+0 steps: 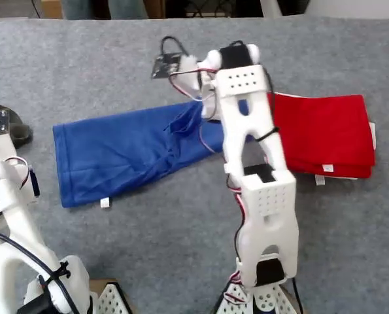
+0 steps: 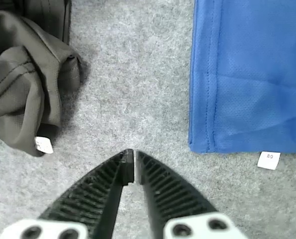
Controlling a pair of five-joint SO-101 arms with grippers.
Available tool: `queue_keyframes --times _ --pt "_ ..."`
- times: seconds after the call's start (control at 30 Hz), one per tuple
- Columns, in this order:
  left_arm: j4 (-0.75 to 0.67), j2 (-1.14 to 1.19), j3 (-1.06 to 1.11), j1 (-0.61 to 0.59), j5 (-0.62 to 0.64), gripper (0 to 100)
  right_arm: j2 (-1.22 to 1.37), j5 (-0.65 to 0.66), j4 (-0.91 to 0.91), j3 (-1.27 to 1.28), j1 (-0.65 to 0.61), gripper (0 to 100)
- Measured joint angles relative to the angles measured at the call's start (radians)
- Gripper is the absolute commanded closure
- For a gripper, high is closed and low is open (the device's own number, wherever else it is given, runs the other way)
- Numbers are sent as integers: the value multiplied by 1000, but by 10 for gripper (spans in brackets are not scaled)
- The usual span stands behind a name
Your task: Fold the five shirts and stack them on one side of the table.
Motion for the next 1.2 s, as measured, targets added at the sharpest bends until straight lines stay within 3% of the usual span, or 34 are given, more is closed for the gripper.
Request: queue_keyframes --times 0.3,0.53,0.83,1.0,1.2 --pt "23 86 -130 48 172 755 -305 -78 2 471 86 985" --pt "166 503 -459 58 207 755 -629 -78 -95 878 104 984" --pt "130 967 -651 172 255 756 -818 -78 -193 1088 37 984" --pt "75 1065 -666 198 272 817 -827 -78 -193 1092 23 984" --pt "75 1109 -684 206 273 973 -829 -78 -193 1096 23 984"
